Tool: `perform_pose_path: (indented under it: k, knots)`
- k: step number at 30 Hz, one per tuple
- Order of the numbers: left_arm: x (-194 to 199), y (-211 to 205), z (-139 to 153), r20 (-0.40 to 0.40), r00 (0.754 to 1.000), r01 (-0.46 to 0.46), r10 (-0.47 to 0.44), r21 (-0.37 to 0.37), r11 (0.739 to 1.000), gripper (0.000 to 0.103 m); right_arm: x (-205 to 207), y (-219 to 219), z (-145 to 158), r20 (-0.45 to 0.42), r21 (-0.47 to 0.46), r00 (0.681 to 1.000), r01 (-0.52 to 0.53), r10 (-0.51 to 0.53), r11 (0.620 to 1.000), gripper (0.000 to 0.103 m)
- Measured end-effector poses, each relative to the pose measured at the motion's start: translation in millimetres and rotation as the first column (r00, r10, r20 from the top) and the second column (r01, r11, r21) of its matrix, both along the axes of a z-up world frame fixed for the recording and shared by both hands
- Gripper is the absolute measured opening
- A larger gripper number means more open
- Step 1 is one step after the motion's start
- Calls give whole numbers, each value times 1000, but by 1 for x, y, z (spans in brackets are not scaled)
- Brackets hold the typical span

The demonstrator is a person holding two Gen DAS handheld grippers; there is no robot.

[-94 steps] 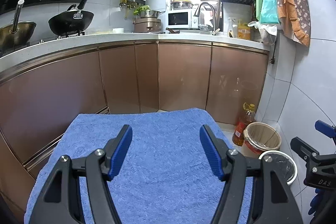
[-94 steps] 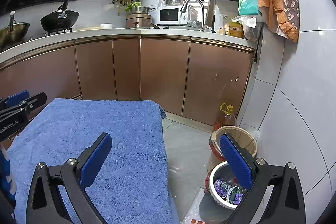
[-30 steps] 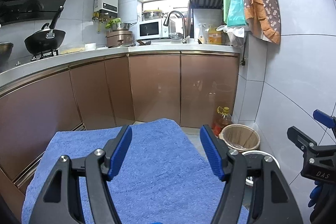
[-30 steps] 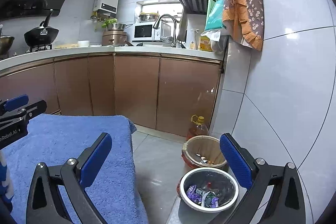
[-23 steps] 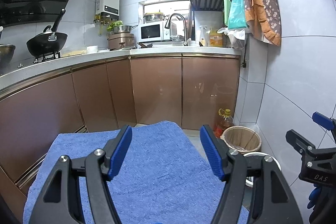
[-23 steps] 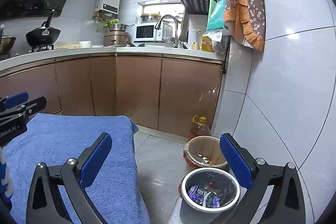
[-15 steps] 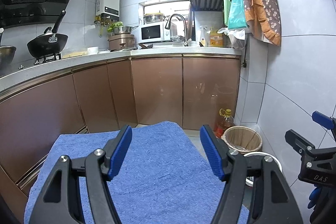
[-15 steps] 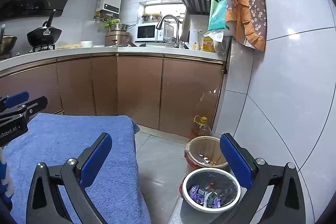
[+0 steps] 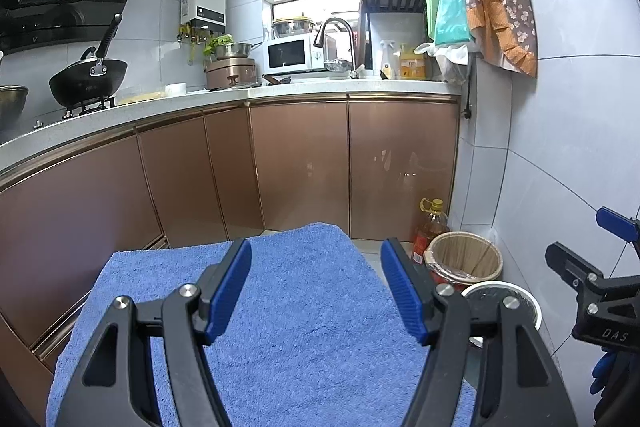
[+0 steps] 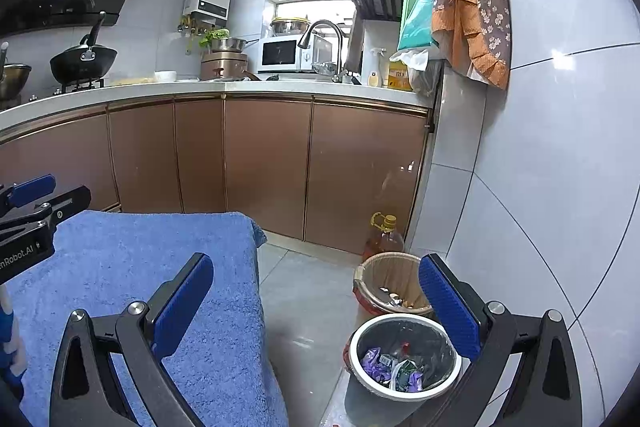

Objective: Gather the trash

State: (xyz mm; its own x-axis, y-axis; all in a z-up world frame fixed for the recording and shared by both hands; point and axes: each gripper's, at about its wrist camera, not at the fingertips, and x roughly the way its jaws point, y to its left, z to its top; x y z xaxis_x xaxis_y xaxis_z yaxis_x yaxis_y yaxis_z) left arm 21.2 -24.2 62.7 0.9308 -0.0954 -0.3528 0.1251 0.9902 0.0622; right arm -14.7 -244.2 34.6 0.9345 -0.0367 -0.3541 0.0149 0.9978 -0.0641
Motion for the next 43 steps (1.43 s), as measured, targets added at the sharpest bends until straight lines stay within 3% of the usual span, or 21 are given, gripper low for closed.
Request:
perform_pose_path:
  k: [43]
  knots:
    - [-6,7,2,38,999,1,-2,14,1000,66,-3,0,0,12,1,1000,-2,2,1000,103]
